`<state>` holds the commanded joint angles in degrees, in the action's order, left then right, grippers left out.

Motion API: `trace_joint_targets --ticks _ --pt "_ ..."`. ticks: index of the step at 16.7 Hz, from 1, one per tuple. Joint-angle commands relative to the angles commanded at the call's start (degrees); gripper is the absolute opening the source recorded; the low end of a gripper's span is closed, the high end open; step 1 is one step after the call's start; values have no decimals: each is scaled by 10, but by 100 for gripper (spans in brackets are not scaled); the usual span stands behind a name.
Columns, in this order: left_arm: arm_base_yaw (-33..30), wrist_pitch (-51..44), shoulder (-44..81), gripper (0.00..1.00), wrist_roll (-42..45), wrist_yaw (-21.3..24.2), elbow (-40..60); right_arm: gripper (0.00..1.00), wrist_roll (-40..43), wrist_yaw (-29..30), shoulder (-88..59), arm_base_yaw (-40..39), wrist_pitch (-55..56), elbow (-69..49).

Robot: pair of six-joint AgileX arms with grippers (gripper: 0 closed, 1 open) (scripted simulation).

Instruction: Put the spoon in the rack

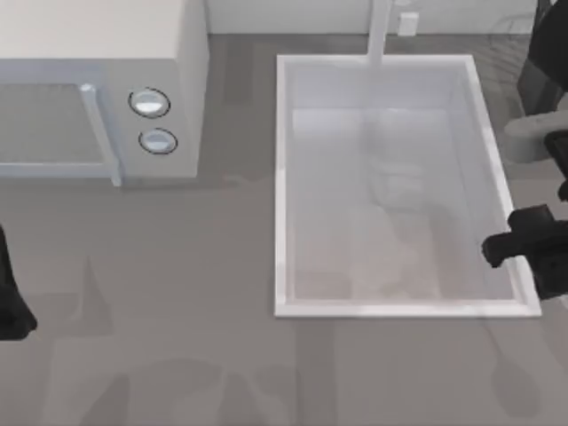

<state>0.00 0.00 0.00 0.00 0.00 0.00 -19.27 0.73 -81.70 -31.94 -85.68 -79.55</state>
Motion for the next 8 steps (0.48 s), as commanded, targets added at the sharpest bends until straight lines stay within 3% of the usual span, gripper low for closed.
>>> trace_joint_targets --ticks 4,8 --pt "0 0 0 100 0 0 0 0 16 -32 17 55 55 6" --pt "0 0 0 100 0 0 0 0 50 -100 54 180 192 27"
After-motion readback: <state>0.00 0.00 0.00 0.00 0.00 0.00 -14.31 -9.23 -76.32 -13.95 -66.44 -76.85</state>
